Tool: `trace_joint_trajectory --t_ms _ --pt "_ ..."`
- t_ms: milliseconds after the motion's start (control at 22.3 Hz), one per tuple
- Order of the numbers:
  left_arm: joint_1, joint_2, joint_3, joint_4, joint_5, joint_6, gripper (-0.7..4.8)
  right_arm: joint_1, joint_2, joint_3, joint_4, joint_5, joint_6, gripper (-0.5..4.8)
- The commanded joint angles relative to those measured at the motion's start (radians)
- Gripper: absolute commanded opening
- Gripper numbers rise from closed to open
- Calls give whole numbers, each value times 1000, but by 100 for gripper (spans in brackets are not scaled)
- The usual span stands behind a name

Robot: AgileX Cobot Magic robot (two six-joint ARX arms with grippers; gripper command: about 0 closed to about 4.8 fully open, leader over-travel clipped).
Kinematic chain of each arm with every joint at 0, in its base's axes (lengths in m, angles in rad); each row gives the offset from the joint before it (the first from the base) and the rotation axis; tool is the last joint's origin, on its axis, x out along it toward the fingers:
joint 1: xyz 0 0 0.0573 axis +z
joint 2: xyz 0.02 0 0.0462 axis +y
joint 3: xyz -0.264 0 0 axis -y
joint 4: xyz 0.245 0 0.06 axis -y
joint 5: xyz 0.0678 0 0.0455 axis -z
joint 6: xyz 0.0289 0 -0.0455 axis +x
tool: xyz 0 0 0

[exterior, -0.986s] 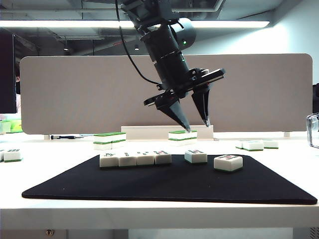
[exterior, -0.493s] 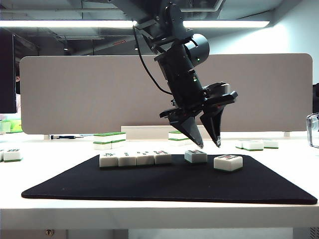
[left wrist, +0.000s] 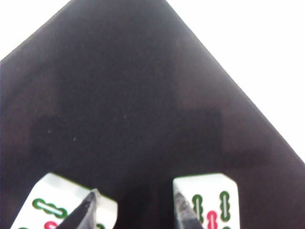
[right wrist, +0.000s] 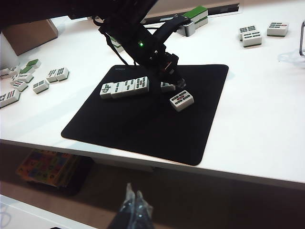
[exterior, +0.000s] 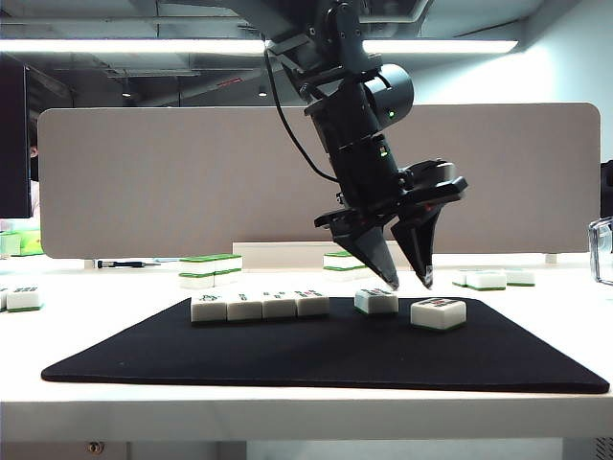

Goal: Align six mahjong tiles in a row on the table.

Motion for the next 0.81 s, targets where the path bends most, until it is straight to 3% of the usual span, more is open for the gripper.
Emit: trace_joint_trajectory --t_ms 45,403,807 --pt "1 9 3 -19 -7 5 204 0 -12 3 17 2 -3 -1" --pt "5 15 3 -44 -112 3 205 0 -12 3 16 2 -3 -1" --pt "13 15 3 -89 -115 -2 205 0 -12 3 16 2 -3 -1"
